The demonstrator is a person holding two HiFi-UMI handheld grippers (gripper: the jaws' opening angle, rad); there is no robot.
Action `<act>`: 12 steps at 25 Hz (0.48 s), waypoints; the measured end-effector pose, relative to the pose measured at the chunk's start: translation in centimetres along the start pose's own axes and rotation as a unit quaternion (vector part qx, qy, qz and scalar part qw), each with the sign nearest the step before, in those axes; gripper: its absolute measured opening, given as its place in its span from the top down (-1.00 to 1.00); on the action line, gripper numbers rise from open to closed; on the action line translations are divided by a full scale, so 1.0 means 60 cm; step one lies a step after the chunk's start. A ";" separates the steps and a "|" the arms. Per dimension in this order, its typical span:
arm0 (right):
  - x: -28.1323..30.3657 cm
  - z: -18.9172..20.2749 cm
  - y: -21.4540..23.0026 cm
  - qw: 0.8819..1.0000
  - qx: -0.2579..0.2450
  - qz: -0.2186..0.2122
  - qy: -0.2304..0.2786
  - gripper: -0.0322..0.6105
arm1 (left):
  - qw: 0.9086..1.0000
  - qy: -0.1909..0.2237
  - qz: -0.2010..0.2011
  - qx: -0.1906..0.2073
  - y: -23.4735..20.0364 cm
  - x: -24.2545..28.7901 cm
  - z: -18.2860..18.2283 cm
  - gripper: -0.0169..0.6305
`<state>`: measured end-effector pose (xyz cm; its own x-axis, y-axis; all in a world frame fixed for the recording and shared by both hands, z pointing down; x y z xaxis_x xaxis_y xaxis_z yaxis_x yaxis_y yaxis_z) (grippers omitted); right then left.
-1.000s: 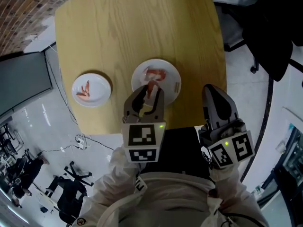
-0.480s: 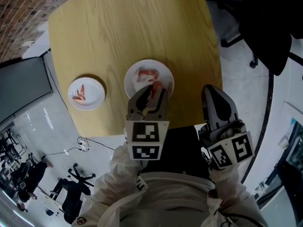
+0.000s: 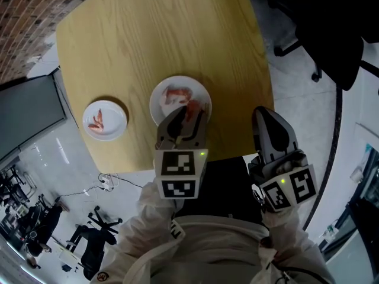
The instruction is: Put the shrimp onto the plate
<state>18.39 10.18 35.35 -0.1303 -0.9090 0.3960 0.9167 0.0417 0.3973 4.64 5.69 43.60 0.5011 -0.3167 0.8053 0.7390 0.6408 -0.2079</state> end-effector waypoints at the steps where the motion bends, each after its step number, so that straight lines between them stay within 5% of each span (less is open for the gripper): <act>1: -0.001 0.000 0.002 1.000 0.001 0.000 0.000 0.82 | 1.000 0.000 -0.001 0.001 0.000 0.000 0.000 0.47; 12: 0.005 -0.002 0.002 1.000 0.002 -0.008 -0.003 0.82 | 1.000 0.000 -0.005 0.001 0.005 -0.002 -0.002 0.47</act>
<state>18.50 9.85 35.41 -0.1465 -0.9070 0.3948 0.9131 0.0294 0.4066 4.86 5.83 43.40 0.4947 -0.3233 0.8067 0.7425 0.6397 -0.1990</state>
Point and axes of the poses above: the fingertips, and each gripper's own axes: x forward along the fingers, y to its right, z out of its underside, the point moved 2 cm from there along -x, backward along the fingers, and after that the axes turned 2 degrees about -x, right-handed, at the moved point
